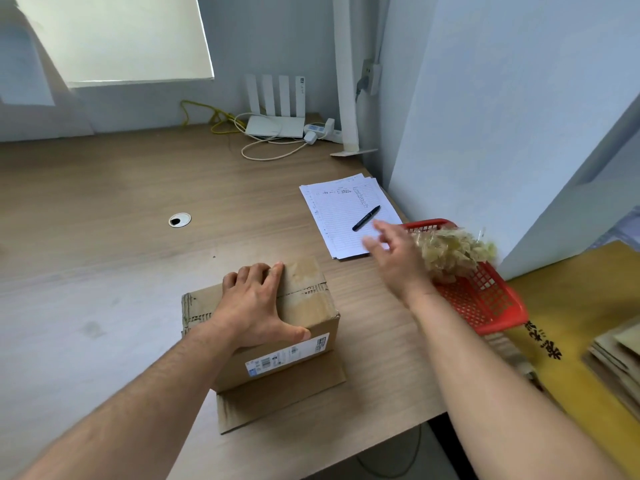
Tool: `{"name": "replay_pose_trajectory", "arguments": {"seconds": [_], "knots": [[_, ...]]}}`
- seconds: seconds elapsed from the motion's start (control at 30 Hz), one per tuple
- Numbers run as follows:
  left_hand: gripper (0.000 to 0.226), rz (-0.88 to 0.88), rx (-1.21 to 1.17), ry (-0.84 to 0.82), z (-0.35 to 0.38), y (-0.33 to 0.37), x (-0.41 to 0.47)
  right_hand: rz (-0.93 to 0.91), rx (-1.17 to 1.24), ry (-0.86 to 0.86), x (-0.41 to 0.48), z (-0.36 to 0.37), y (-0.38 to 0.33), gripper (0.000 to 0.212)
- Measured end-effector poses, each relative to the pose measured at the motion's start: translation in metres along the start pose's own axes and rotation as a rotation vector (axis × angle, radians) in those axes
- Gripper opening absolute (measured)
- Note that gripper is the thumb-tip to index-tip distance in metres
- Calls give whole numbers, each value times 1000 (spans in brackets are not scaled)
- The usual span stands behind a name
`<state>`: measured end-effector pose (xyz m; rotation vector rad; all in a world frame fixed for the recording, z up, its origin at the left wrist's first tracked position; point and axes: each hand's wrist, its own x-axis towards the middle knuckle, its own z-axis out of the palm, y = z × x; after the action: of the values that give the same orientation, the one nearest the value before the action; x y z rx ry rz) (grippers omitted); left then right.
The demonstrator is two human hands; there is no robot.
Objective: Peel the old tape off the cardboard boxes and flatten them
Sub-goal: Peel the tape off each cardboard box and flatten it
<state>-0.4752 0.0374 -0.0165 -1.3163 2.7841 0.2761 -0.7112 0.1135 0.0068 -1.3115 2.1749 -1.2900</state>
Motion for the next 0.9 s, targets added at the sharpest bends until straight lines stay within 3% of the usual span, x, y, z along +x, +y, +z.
{"name": "replay_pose_trajectory", "arguments": {"seconds": [0.1,0.3,0.43,0.57,0.7,0.83,0.9], "knots": [[137,-2,12,16,0,-17,-23,26,131,-328,-41,62,-31,62],[136,-96,37,51,4,-74,-87,-23,97,-582,-88,137,-65,71],[129,-268,-44,124,9,-118,-141,-10,72,-603,-99,159,-77,74],[127,-499,-397,220,20,-144,-188,-8,81,-590,-103,170,-83,73],[117,-523,-876,275,27,-148,-198,46,195,-600,-107,182,-90,80],[128,-573,-1025,294,31,-149,-195,231,484,-637,-103,181,-85,94],[135,-578,-1054,297,31,-148,-193,275,567,-632,-99,181,-82,88]]}}
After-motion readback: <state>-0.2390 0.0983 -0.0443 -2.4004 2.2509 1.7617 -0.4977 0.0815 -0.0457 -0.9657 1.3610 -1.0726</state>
